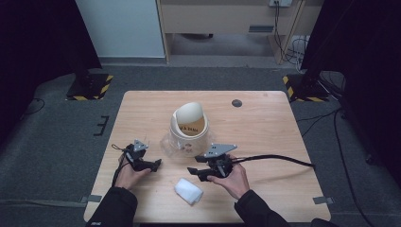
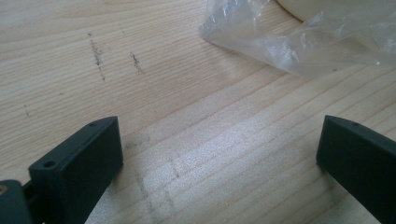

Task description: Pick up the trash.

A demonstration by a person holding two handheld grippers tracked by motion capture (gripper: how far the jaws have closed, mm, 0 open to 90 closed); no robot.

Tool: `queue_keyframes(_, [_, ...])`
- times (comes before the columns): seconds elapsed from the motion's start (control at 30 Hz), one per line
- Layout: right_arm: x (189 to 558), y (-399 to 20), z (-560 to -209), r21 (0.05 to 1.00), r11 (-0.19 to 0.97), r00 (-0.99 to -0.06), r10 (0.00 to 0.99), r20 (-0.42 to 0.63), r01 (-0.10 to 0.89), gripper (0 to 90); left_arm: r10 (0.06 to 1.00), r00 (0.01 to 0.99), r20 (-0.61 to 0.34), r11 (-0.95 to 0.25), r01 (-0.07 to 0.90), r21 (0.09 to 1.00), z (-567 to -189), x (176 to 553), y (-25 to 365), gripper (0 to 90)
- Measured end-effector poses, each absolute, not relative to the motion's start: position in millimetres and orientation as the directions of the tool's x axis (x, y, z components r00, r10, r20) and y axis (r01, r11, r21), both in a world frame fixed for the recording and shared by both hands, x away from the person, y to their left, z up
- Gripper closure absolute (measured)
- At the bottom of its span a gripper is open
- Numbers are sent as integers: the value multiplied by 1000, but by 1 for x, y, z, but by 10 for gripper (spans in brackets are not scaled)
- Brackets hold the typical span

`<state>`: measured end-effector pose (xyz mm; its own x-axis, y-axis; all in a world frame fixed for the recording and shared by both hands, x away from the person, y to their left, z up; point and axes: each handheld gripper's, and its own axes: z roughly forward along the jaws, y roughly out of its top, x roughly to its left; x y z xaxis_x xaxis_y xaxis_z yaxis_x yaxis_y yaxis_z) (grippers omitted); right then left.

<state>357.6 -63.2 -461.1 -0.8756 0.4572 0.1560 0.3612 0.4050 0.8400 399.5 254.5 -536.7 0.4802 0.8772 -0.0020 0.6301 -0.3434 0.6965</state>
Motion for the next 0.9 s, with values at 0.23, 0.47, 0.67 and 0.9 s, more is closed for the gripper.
queue_keyframes(0.23, [355, -55, -481, 800, 461, -882, 440, 170, 385, 551, 877, 480, -2, -344, 630, 696, -537, 400, 255, 0])
queue_keyframes(0.47, [352, -47, -501, 755, 505, -882, 426, 203, 418, 598, 877, 480, -2, -344, 630, 696, -537, 399, 255, 0])
queue_keyframes(0.67, [349, -42, -515, 714, 548, -881, 422, 213, 435, 633, 877, 480, -2, -343, 630, 696, -537, 399, 255, 0])
queue_keyframes(0.9, [348, -41, -521, 687, 573, -881, 416, 226, 446, 688, 877, 480, -2, -343, 630, 696, -537, 399, 255, 0])
